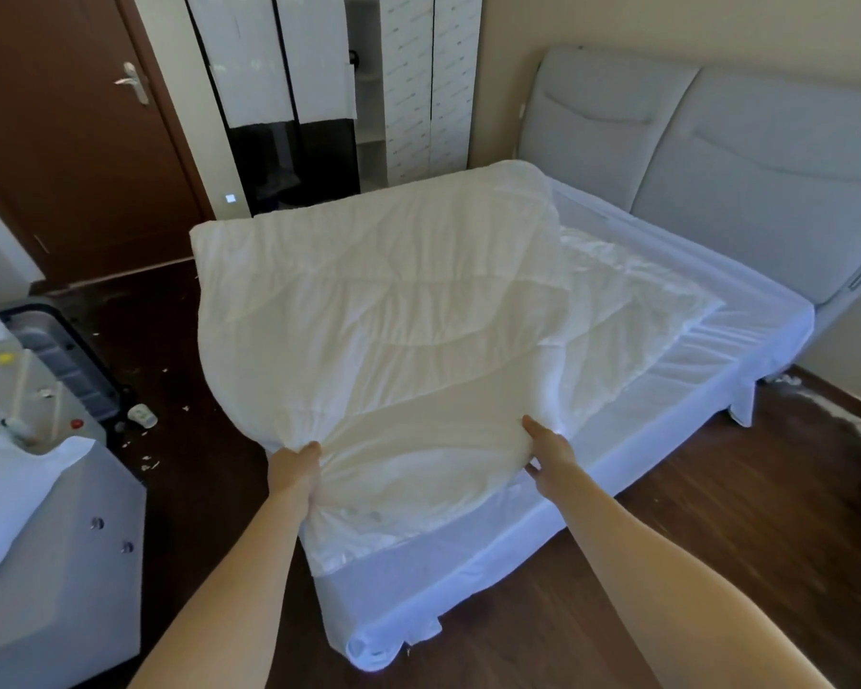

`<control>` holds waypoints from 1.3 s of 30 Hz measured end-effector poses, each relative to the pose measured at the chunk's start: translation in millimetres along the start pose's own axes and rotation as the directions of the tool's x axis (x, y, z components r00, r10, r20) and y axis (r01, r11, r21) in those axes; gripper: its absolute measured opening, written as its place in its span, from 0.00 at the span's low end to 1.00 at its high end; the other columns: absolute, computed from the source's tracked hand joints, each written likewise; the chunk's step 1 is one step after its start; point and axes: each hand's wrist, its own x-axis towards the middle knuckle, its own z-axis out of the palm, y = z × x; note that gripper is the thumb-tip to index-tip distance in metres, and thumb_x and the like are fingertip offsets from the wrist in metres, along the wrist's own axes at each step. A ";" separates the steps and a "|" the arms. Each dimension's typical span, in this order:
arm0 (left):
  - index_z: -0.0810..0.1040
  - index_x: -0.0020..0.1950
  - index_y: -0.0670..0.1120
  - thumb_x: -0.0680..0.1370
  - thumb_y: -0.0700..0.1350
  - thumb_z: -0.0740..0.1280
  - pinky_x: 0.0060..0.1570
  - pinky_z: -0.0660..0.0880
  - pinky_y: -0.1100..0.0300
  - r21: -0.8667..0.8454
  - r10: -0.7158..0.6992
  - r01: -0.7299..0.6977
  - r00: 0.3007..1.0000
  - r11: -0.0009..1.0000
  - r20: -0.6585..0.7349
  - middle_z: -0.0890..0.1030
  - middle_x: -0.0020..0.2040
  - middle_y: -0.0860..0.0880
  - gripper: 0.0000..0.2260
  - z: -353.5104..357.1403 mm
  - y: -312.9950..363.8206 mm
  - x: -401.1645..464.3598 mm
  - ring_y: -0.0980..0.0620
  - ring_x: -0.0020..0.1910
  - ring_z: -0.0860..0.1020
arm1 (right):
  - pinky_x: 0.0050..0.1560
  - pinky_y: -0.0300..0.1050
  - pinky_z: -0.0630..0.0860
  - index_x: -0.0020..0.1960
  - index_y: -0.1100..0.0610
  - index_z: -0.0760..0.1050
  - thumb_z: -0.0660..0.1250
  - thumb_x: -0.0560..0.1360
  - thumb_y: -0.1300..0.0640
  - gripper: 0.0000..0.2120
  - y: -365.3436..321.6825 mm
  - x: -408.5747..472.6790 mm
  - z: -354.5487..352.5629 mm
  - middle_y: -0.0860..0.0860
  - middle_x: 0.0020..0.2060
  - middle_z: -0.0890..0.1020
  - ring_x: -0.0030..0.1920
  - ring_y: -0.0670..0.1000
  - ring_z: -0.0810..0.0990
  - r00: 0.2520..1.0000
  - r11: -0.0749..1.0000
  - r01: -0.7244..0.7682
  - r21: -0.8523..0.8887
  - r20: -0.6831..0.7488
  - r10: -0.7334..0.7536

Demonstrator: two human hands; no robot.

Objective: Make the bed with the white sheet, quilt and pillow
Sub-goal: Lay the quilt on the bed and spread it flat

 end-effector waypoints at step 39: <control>0.64 0.73 0.50 0.80 0.56 0.59 0.67 0.67 0.47 0.458 0.030 -0.289 0.870 0.841 0.493 0.67 0.72 0.46 0.23 363.3 2.6 -161.5 0.44 0.68 0.68 | 0.60 0.52 0.69 0.54 0.56 0.77 0.59 0.78 0.42 0.18 -114.0 146.1 -286.7 0.54 0.58 0.79 0.54 0.53 0.75 0.984 0.866 -0.115 -0.487 0.065 0.167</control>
